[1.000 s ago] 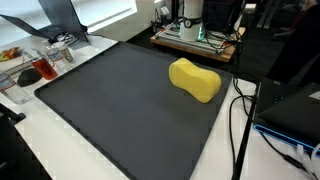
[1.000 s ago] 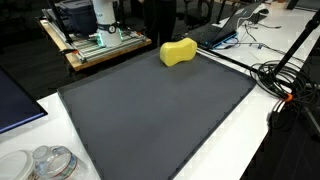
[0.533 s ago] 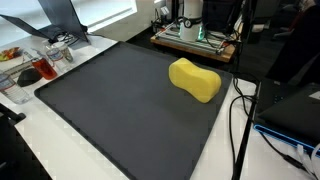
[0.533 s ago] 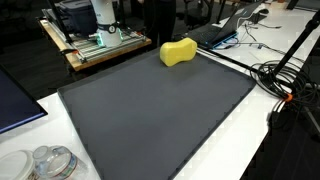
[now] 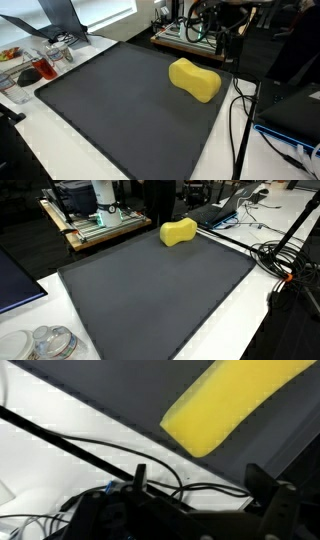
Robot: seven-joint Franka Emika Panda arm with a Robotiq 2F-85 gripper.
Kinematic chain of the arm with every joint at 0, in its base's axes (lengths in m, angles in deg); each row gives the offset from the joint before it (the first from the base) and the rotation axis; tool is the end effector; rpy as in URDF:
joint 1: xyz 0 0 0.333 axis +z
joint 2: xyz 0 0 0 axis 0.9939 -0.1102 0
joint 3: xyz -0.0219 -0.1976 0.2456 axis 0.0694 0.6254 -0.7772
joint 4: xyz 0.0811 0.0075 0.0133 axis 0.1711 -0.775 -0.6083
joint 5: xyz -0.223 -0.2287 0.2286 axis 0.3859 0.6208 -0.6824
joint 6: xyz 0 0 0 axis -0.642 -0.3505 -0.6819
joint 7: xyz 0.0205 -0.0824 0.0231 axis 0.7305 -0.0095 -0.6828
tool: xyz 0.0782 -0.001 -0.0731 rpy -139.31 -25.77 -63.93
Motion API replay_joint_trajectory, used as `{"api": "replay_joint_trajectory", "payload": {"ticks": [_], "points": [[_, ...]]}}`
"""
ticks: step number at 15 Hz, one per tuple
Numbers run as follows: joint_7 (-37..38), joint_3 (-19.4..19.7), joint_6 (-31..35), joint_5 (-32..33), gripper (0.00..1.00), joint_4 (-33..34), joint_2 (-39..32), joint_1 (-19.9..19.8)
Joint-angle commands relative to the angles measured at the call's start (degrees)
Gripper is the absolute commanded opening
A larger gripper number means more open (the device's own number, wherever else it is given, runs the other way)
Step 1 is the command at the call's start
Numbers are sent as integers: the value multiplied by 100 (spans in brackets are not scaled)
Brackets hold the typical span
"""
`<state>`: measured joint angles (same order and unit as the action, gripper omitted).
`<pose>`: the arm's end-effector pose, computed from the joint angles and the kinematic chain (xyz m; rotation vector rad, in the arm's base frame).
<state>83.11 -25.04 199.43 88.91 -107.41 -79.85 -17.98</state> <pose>0.4492 0.2974 0.3339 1.5512 2.6834 0.1440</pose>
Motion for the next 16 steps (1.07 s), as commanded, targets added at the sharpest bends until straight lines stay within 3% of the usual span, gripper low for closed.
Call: {"api": "replay_joint_trajectory", "payload": {"ticks": [1, 9, 16], "points": [[-792, 430, 112, 0, 100, -447, -329, 354], [-2690, 1539, 113, 0, 100, -614, -996, 1132], [-3722, 1768, 113, 0, 100, -405, -960, 1140]]}}
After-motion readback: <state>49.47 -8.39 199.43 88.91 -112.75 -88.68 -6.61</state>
